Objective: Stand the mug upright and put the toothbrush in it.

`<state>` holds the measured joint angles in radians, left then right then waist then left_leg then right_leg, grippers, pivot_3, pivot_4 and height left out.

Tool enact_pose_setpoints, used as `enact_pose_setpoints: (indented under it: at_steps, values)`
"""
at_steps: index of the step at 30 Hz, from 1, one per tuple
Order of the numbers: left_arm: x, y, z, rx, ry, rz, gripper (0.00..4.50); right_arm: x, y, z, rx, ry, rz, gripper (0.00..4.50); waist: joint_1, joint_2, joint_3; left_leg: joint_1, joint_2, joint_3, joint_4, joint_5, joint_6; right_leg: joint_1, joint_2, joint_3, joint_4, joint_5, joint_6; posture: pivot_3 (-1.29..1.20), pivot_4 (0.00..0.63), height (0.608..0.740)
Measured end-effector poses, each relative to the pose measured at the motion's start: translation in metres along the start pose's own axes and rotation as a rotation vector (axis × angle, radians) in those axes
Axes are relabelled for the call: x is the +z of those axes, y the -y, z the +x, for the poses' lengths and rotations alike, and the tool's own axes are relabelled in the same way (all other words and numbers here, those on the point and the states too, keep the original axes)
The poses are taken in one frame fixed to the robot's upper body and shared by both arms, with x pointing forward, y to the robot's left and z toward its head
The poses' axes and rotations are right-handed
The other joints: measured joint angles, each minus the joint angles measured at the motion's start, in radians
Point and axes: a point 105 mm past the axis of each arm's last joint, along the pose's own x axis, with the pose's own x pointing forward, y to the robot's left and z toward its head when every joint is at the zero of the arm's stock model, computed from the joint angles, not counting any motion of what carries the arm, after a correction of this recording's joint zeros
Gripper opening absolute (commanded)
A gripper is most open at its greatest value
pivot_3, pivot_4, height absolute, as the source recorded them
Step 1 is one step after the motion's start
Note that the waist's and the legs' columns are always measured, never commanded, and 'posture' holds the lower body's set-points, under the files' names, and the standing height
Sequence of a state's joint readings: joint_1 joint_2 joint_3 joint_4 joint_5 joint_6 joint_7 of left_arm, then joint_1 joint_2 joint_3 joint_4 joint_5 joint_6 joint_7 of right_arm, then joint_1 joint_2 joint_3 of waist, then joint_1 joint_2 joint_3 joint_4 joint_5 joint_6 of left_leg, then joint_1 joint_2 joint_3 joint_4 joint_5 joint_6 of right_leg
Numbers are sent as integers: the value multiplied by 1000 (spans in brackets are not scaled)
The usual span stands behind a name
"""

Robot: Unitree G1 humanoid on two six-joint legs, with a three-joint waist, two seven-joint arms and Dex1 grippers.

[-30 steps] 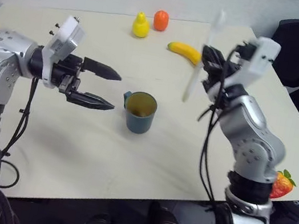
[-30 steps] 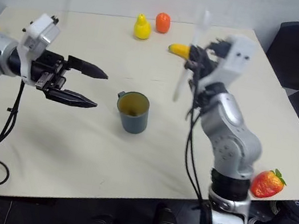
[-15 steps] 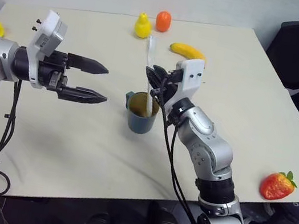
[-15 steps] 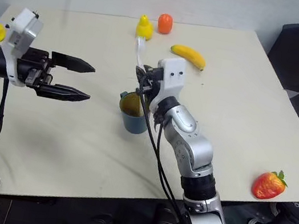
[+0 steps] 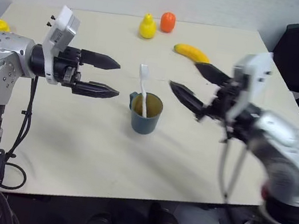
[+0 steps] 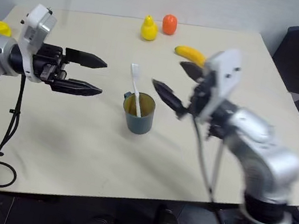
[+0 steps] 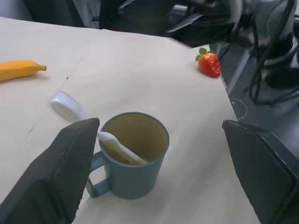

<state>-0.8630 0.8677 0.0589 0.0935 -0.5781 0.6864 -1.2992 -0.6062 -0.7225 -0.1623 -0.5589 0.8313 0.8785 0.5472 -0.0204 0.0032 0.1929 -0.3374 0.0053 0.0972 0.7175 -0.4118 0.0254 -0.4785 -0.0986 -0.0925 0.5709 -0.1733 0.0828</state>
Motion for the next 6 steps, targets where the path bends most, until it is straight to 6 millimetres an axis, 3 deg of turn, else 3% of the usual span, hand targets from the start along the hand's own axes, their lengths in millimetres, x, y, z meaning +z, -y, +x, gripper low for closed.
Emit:
enact_pose_setpoints:
  at_steps: [3,6]
  values:
    - [1,0,-1,-7,-16,32,4500,-11,-7,-39,131,-191,11,4460,2,-1,1,0,0,2,0,0,1,0,0,0,-1,0,1,0,150,740]
    - [-1,0,-6,-4,-43,45,4500,-11,-13,-66,213,-307,33,4460,-5,-3,1,2,1,3,0,0,1,1,1,3,-1,1,2,0,150,740]
